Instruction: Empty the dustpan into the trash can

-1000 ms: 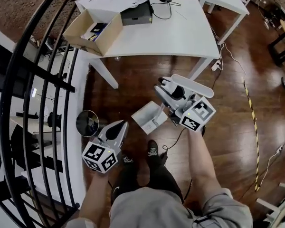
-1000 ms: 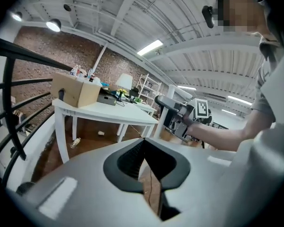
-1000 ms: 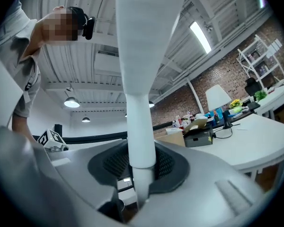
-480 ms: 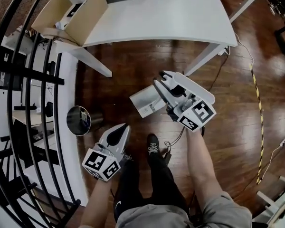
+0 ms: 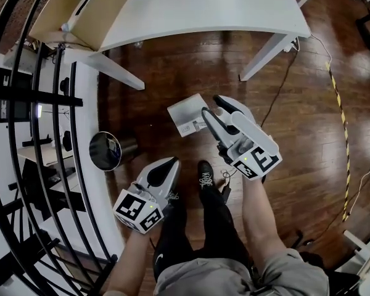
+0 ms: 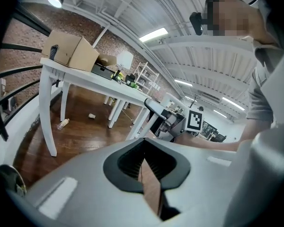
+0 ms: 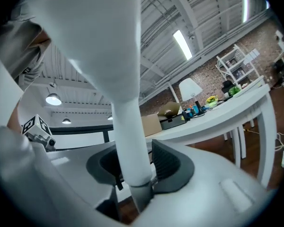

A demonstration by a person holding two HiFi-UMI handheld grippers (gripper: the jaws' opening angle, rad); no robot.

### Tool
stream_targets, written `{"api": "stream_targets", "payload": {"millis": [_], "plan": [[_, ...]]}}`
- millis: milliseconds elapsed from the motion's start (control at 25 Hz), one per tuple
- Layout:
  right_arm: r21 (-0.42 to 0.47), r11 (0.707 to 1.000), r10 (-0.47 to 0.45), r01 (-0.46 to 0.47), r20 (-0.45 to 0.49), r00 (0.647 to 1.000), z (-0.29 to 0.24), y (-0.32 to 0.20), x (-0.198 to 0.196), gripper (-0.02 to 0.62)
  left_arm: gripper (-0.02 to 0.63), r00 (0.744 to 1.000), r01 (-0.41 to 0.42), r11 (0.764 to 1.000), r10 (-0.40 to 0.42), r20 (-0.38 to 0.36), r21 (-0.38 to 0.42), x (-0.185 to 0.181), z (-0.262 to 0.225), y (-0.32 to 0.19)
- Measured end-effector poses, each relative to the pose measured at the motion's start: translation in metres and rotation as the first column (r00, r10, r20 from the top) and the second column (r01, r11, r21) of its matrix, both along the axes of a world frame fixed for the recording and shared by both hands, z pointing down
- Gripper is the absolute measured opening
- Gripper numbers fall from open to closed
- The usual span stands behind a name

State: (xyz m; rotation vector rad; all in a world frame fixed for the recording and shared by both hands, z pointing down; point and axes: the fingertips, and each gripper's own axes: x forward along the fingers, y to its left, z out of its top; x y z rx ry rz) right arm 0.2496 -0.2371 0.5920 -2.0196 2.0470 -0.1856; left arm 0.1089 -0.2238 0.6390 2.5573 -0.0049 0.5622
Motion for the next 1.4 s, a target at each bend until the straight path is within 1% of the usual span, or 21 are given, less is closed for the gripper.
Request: {"api": "stream_targets", "payload": {"millis": [120,200,320,360,440,520,640,680,880,960,1040,1120,1200,1280,1320,1360,1400], "plan": [[0.023,0.994,0.102,-0.102,0.015,0.995,-0.001,0.018,0.001,0.133,0.005,0.999,-0.051,0.999,0.051,0.004,-0.002,-0.009,0.003,0.006],[0.024,0.989,0.144,-0.145,0.016,0.989,0.001,0.024,-0.004,0.175,0.006,0.997,-0.077,0.997,0.077,0.007,-0.006,-0.016,0.005,0.010],[0.011,0.978,0.210,-0.210,0.012,0.978,0.008,0.033,-0.012,0.204,0.006,0.994,-0.112,0.994,0.112,0.010,-0.009,-0.025,0.008,0.018],[0.006,0.972,0.237,-0.237,0.014,0.971,0.010,0.037,-0.014,0.218,0.006,0.992,-0.123,0.992,0.123,0.009,-0.009,-0.029,0.008,0.020],[-0.014,0.958,0.287,-0.287,0.024,0.958,0.015,0.043,-0.019,0.227,0.006,0.990,-0.139,0.990,0.139,0.008,-0.006,-0.036,0.005,0.022],[-0.050,0.940,0.339,-0.337,0.040,0.940,0.022,0.052,-0.026,0.243,0.006,0.988,-0.152,0.988,0.152,0.005,-0.003,-0.046,0.000,0.023],[-0.107,0.904,0.420,-0.413,0.050,0.906,0.031,0.067,-0.032,0.295,0.006,0.986,-0.167,0.986,0.167,-0.011,0.007,-0.059,-0.012,0.024],[-0.122,0.892,0.443,-0.435,0.049,0.895,0.034,0.072,-0.033,0.332,0.006,0.986,-0.168,0.986,0.168,-0.016,0.010,-0.063,-0.016,0.023],[-0.209,0.844,0.510,-0.494,0.027,0.860,0.044,0.086,-0.042,0.384,0.006,0.984,-0.174,0.985,0.174,-0.031,0.012,-0.081,-0.023,0.022],[-0.246,0.827,0.530,-0.506,0.039,0.847,0.052,0.093,-0.045,0.410,0.006,0.984,-0.175,0.984,0.176,-0.036,0.010,-0.086,-0.024,0.022],[-0.291,0.813,0.542,-0.505,0.060,0.838,0.063,0.102,-0.053,0.411,0.006,0.984,-0.174,0.985,0.174,-0.037,0.011,-0.090,-0.029,0.020],[-0.338,0.801,0.550,-0.494,0.087,0.831,0.071,0.113,-0.068,0.411,0.006,0.983,-0.176,0.984,0.176,-0.054,0.016,-0.096,-0.035,0.019],[-0.387,0.794,0.541,-0.469,0.098,0.835,0.075,0.123,-0.088,0.409,0.006,0.981,-0.176,0.984,0.178,-0.076,0.030,-0.101,-0.044,0.017],[-0.450,0.787,0.510,-0.421,0.093,0.855,0.081,0.129,-0.113,0.398,0.006,0.980,-0.180,0.982,0.184,-0.081,0.052,-0.106,-0.055,0.014],[-0.481,0.787,0.488,-0.387,0.100,0.867,0.082,0.132,-0.128,0.361,0.006,0.979,-0.183,0.981,0.188,-0.077,0.063,-0.110,-0.061,0.014],[-0.501,0.790,0.463,-0.353,0.111,0.879,0.080,0.132,-0.144,0.310,0.006,0.979,-0.185,0.980,0.190,-0.073,0.072,-0.115,-0.066,0.013],[-0.509,0.799,0.434,-0.322,0.117,0.893,0.074,0.131,-0.159,0.275,0.006,0.979,-0.183,0.980,0.189,-0.072,0.080,-0.119,-0.072,0.013]]}}
